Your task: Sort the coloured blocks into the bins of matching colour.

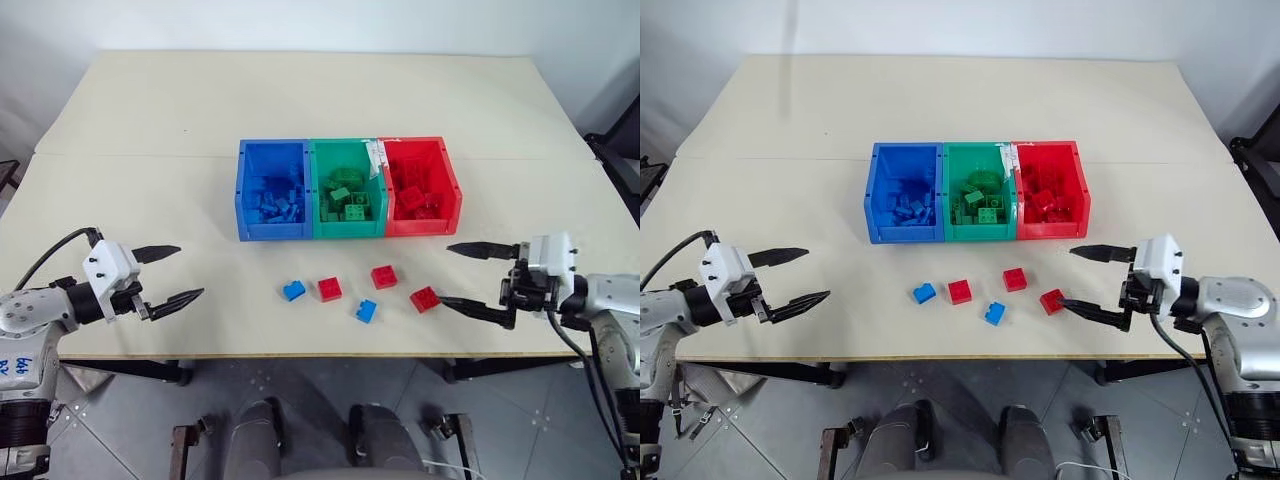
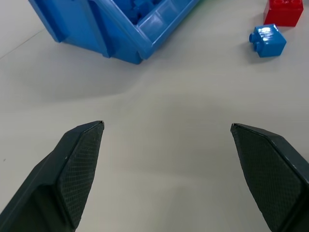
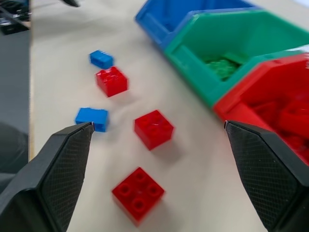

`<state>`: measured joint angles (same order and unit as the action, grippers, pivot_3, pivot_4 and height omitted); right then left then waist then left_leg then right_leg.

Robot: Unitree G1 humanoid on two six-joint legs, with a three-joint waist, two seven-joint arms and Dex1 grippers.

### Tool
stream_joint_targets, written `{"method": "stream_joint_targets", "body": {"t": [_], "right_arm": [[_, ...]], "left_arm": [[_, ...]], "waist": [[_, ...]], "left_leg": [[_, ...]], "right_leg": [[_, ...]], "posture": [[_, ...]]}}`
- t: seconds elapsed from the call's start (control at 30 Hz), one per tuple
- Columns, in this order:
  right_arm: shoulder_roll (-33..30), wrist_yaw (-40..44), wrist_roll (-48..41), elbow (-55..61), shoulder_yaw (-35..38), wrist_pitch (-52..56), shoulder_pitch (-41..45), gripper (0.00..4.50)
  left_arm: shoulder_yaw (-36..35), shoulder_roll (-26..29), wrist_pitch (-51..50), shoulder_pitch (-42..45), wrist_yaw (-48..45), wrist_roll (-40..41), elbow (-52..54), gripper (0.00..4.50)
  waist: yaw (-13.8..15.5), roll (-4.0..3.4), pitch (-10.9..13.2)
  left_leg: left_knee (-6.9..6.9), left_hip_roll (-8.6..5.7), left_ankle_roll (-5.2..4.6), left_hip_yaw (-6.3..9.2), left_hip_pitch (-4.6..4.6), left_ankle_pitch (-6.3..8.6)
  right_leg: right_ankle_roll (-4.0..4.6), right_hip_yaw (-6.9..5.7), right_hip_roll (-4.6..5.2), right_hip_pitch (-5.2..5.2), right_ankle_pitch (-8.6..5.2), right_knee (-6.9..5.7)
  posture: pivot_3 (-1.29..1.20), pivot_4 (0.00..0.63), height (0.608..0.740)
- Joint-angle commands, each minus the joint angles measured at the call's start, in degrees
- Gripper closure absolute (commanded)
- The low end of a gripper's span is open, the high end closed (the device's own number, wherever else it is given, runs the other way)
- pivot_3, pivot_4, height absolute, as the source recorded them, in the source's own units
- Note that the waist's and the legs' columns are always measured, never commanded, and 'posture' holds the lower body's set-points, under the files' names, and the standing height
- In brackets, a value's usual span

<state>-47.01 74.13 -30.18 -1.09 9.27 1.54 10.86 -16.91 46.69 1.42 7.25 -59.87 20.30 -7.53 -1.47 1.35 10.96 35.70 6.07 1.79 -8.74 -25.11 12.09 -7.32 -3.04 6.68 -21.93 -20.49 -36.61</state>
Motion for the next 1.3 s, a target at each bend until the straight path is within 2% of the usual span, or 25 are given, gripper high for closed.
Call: {"method": "stream_joint_targets", "body": {"t": [0.03,0.17,0.37,0.53,0.63,0.8,1.0,1.17,1.27,1.3], "right_arm": [[0.0,0.6,0.4,-0.6,1.7,-1.9,-0.2,0.00],[-1.2,0.5,-0.4,-1.2,5.1,-2.2,-2.9,0.00],[-4.2,2.4,0.8,-6.2,11.8,-4.1,-9.9,0.00],[-6.8,5.0,4.2,-13.8,11.1,-6.8,-10.7,0.00],[-6.5,6.7,5.4,-17.2,8.8,-8.0,-7.4,0.00],[-4.3,9.9,7.4,-19.6,1.7,-6.8,1.8,0.00],[-1.5,13.6,11.3,-25.5,-6.8,-5.6,12.5,0.00],[3.5,15.7,16.8,-34.6,-13.8,-9.2,21.2,0.00],[5.6,16.5,17.7,-37.7,-15.1,-11.0,23.7,0.58],[5.9,17.2,17.7,-38.2,-15.4,-11.2,24.1,0.93]], "left_arm": [[0.0,-0.4,-0.3,0.1,0.2,1.1,3.0,0.03],[2.0,-2.0,-6.7,0.4,-0.6,5.2,8.9,0.03],[11.3,-6.7,-9.0,2.8,0.4,3.8,18.6,0.03],[18.4,-10.0,-7.6,4.4,-0.2,1.2,20.2,0.03],[18.5,-10.9,-7.8,4.8,-1.4,3.4,20.1,0.03],[16.0,-8.6,-8.8,3.0,-3.0,5.0,19.3,0.03],[12.1,-6.6,-7.6,-0.9,-4.0,6.2,19.6,0.03],[8.8,-6.1,-6.1,-4.6,-4.6,6.8,20.2,0.03],[7.9,-5.9,-5.9,-5.9,-4.2,6.6,20.9,0.00],[7.6,-5.9,-5.9,-6.3,-4.0,6.7,21.2,0.00]], "waist": [[0.0,0.00,0.0],[0.1,0.00,0.0],[1.1,0.00,0.0],[1.1,0.00,0.0],[0.7,0.00,0.0],[-0.4,-0.02,0.0],[-0.3,-0.04,0.0],[-0.3,-0.04,0.0],[-0.4,-0.04,0.0],[-0.4,-0.04,0.0]], "left_leg": [[0.01,0.00,0.01,-0.02,0.01,-0.01],[0.09,0.02,0.01,-0.03,0.01,0.00],[0.36,0.01,0.00,-0.03,0.07,0.02],[0.38,0.01,0.01,-0.02,0.27,0.01],[0.36,0.03,0.02,-0.03,0.35,0.01],[0.37,0.05,0.04,-0.03,0.43,-0.01],[0.35,0.08,0.05,-0.07,0.46,0.01],[0.37,0.08,0.05,-0.08,0.45,0.01],[0.35,0.09,0.08,-0.08,0.45,0.02],[0.34,0.09,0.08,-0.09,0.45,0.03]], "right_leg": [[-0.01,0.00,0.00,0.00,0.00,0.00],[-0.02,0.01,-0.01,0.01,0.00,-0.11],[-0.04,0.04,-0.02,0.17,0.01,-0.17],[-0.03,0.07,-0.02,0.33,0.02,-0.19],[-0.03,0.11,-0.04,0.35,0.01,-0.22],[-0.03,0.12,-0.04,0.38,0.01,-0.32],[-0.02,0.13,-0.02,0.38,0.01,-0.30],[-0.01,0.13,-0.01,0.37,0.01,-0.31],[0.00,0.12,-0.01,0.35,0.00,-0.31],[0.00,0.13,-0.01,0.35,0.00,-0.31]], "posture": [[0.00,0.150,0.740],[0.00,0.150,0.740],[0.00,0.150,0.740],[0.00,0.150,0.740],[0.00,0.150,0.740],[0.00,0.150,0.740],[0.00,0.150,0.740],[0.00,0.150,0.740],[0.00,0.150,0.740],[0.00,0.150,0.740]]}}
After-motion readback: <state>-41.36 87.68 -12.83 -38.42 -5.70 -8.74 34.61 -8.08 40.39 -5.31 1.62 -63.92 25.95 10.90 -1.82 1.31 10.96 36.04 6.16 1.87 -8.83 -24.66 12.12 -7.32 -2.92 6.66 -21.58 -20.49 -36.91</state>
